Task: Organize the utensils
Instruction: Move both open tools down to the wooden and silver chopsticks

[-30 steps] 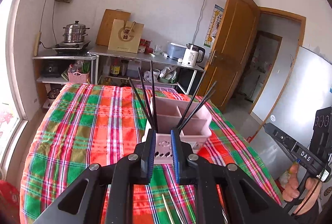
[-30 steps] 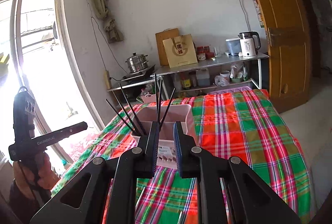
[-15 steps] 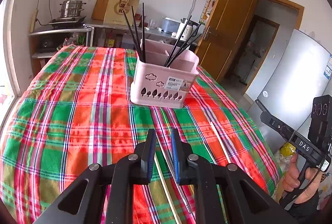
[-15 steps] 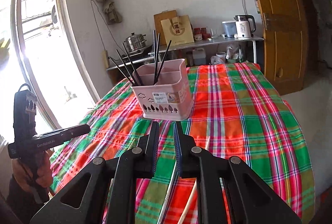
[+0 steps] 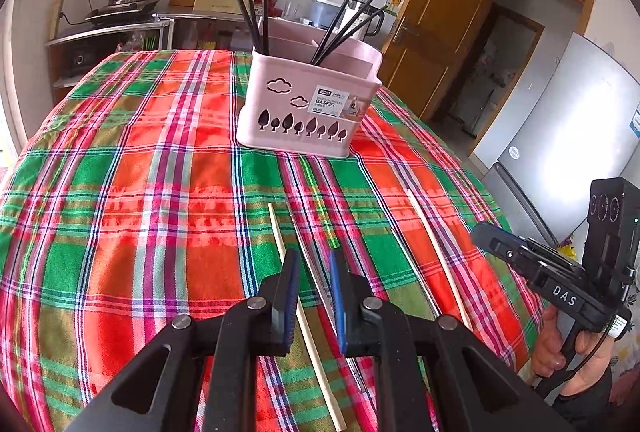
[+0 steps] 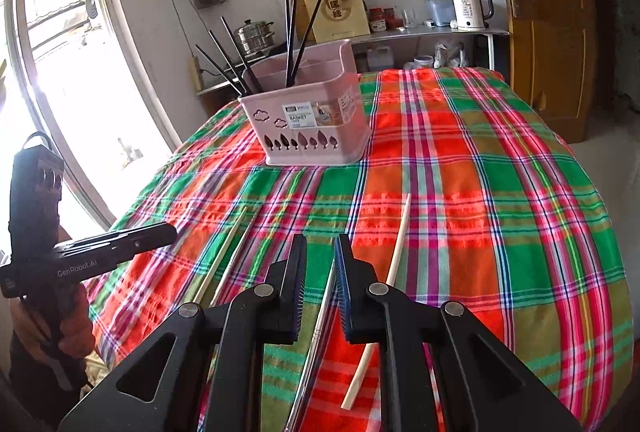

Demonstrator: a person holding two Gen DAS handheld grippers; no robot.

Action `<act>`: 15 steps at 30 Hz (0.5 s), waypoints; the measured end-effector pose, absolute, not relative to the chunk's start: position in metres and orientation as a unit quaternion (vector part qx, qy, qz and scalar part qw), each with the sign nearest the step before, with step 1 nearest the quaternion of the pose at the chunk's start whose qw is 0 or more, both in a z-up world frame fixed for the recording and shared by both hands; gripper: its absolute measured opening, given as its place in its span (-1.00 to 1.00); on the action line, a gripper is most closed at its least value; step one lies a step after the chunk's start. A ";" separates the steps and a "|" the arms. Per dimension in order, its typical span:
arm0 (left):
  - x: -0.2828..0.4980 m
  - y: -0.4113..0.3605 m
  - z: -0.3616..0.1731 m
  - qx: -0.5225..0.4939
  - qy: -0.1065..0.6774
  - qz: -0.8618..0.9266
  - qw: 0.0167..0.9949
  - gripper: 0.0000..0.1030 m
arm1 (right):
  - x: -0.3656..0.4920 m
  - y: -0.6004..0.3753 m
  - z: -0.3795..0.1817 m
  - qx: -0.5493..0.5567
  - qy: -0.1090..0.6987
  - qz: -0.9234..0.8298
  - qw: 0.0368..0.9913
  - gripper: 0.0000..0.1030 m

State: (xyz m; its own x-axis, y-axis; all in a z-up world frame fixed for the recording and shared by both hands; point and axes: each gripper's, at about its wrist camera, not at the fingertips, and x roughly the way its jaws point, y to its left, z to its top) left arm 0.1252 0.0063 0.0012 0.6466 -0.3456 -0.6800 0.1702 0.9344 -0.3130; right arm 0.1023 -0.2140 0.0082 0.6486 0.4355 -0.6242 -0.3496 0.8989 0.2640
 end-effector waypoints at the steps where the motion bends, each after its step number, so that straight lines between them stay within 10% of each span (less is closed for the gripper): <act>1: 0.128 0.004 -0.001 -0.108 0.400 -0.143 0.899 -0.71 | 0.105 -0.211 0.004 0.053 0.367 0.214 0.904 -0.72; 15: 0.188 -0.018 -0.035 -0.089 0.465 -0.139 0.870 -0.50 | 0.136 -0.187 -0.039 0.006 0.438 0.198 0.877 -0.72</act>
